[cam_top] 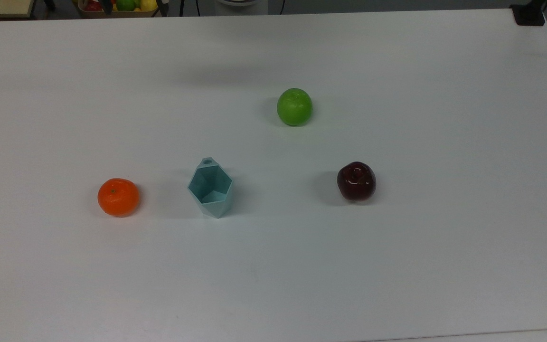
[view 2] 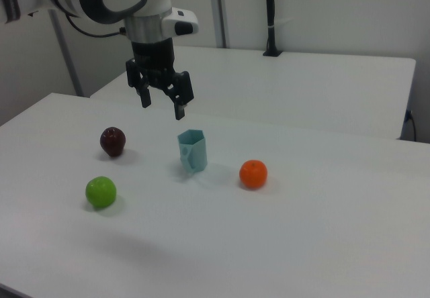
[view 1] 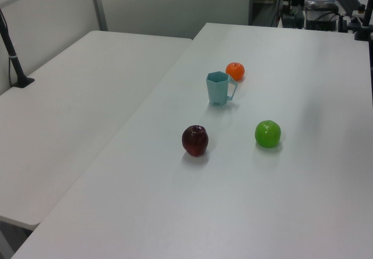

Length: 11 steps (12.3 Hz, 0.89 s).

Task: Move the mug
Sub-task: 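Move the gripper down over the light-blue mug's rim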

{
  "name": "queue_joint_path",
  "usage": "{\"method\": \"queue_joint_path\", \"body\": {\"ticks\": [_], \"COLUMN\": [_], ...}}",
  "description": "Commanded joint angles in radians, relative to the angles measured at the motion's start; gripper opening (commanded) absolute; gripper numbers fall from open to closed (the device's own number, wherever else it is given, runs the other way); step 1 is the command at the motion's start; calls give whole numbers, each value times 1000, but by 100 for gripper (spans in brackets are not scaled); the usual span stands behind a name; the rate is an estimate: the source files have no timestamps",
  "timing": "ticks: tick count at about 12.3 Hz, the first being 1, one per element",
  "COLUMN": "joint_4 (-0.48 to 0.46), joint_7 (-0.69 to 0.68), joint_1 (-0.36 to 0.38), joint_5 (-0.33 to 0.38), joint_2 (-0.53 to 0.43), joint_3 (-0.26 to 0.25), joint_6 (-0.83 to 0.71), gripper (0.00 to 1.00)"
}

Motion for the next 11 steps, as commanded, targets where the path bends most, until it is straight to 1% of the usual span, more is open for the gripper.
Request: {"method": "queue_joint_path", "body": {"ticks": [1,6,8,9,11], "joint_4": [-11,-11,-10,-8,-10], "joint_7": [8,-23,-24,-23,-12], "joint_1": [-3,9,25,38,66], "joint_5": [12,14,20,19,19], "joint_2": [-10,8,42,65,98], "joint_3": [5,6,9,9,11], "joint_6": [-12,-5,-2,36,175], "gripper": [100,100,100,100,100]}}
